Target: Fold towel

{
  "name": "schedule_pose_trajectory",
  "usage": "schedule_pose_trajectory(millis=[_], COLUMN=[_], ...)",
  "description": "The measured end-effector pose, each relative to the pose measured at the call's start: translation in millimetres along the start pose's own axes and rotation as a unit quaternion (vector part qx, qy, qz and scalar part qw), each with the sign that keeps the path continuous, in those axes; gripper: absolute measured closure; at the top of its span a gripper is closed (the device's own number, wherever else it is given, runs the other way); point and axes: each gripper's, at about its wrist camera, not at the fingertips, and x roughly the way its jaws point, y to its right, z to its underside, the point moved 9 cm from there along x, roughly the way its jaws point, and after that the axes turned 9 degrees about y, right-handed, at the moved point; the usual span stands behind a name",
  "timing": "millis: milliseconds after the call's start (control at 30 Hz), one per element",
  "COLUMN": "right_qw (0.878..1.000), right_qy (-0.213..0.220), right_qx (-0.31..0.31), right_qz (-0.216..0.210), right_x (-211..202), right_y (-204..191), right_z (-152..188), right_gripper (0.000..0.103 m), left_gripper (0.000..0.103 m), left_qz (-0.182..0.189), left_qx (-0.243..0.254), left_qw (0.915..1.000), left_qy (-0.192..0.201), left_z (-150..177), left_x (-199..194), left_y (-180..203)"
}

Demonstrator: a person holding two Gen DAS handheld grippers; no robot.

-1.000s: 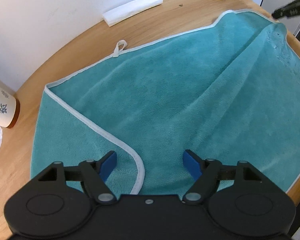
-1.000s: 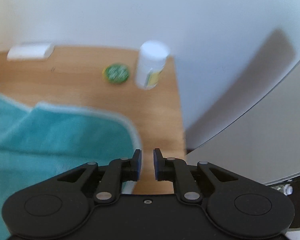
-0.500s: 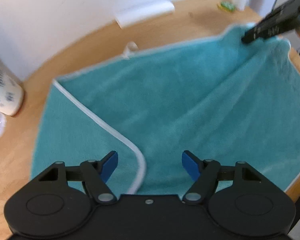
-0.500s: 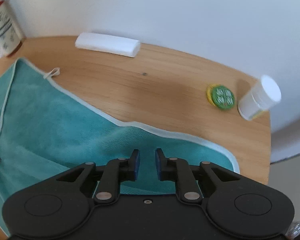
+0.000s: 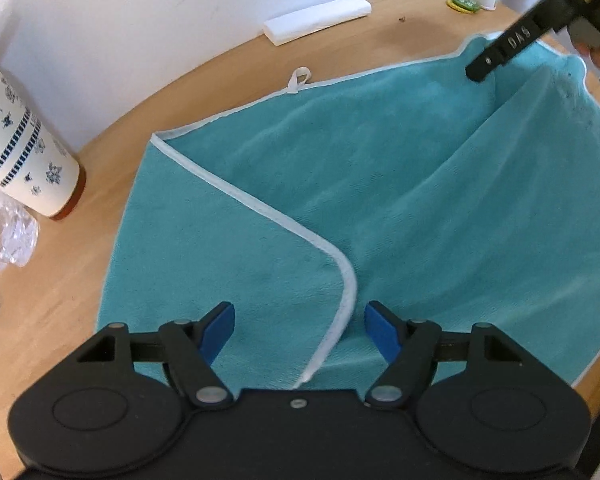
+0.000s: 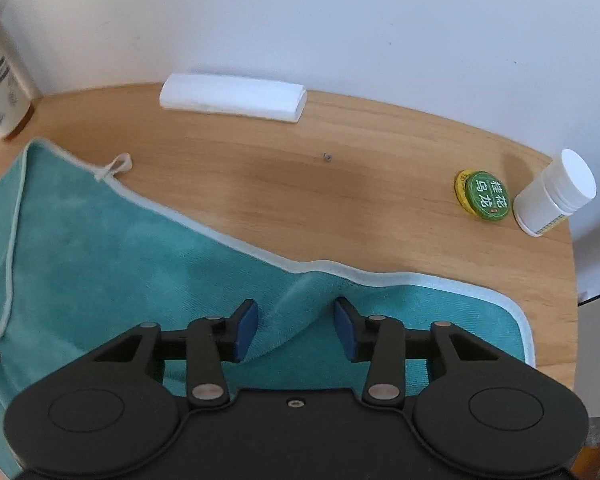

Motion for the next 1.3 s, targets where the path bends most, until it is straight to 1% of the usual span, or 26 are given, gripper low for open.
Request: schedule_pose_trajectory(millis=[67,100,167,233,267,300,333,367,433,533,567,633,667,700,733,767,800,867,900,1000,1133,1233,1300], right_qw=[1.0,1.0,1.0,1.0,1.0,1.0,1.0,1.0,0.999,0.999,0.999,0.999,0.999,0.999,0.999,0.999,0.999,1.0,1.0,1.0,0.999,0.998,0.997], right_qy=[0.004,0.006,0.011,0.017,0.022,0.024,0.023,0.022,0.027,0.036,0.04,0.044,0.047,0.042,0.023,0.009,0.005,0.002,0.0,0.011,0.018,0.016,0.017], right_qx=[0.003,0.0,-0.003,-0.01,-0.009,-0.004,-0.003,-0.002,-0.007,-0.009,-0.008,-0.008,-0.012,-0.018,-0.027,-0.032,-0.028,-0.005,-0.005,-0.02,-0.018,-0.044,-0.049], right_qz=[0.003,0.005,0.006,0.009,0.011,0.008,0.007,0.008,0.016,0.006,-0.001,-0.002,0.0,0.004,0.012,0.018,0.02,0.006,0.007,0.016,0.026,0.038,0.053], right_x=[4,7,12,18,21,23,24,24,18,-3,-11,-21,-23,-21,-15,-10,-7,0,2,7,15,18,9], right_y=[4,5,6,6,7,7,7,8,8,5,3,1,1,0,-2,-3,-3,-6,-7,-8,-4,-7,-10], right_z=[-7,-12,-20,-28,-33,-38,-39,-42,-45,-43,-40,-33,-29,-23,-16,-11,-10,-9,-8,-15,-30,-36,-38], right_gripper=[0.062,0.062,0.062,0.061,0.06,0.059,0.058,0.058,0.058,0.058,0.058,0.059,0.061,0.088,0.101,0.101,0.101,0.101,0.101,0.101,0.1,0.1,0.096], left_gripper=[0.032,0.035,0.046,0.064,0.069,0.077,0.081,0.082,0.087,0.09,0.09,0.091,0.091,0.091,0.091,0.091,0.091,0.091,0.091,0.092,0.092,0.092,0.093], left_qz=[0.002,0.0,-0.001,-0.009,-0.015,-0.017,-0.018,-0.018,-0.015,-0.012,-0.01,-0.008,-0.01,-0.012,-0.016,-0.021,-0.026,-0.027,-0.03,-0.042,-0.058,-0.063,-0.066], left_qx=[-0.01,-0.017,-0.038,-0.063,-0.072,-0.08,-0.088,-0.093,-0.099,-0.108,-0.115,-0.135,-0.143,-0.15,-0.157,-0.164,-0.172,-0.185,-0.193,-0.211,-0.235,-0.256,-0.259], left_qw=[0.9999,0.9998,0.9992,0.9979,0.9973,0.9966,0.996,0.9955,0.995,0.9941,0.9932,0.9907,0.9895,0.9884,0.9873,0.9859,0.9844,0.9818,0.9801,0.9757,0.9692,0.9633,0.9623], left_qy=[0.007,0.008,0.009,0.008,0.007,0.005,0.004,0.003,0.003,0.005,0.009,0.014,0.017,0.019,0.021,0.023,0.027,0.033,0.036,0.041,0.048,0.049,0.051], left_z=[-2,-2,-3,-4,-5,-6,-6,-6,-6,-6,-6,-7,-7,-8,-8,-9,-9,-11,-12,-11,-9,-2,0], left_x=[2,3,5,5,7,8,8,8,9,8,6,3,2,2,1,0,-3,-6,-8,-13,-22,-29,-32], left_y=[-3,-5,-10,-18,-22,-26,-29,-31,-33,-37,-39,-47,-52,-56,-61,-67,-75,-86,-93,-110,-133,-145,-151])
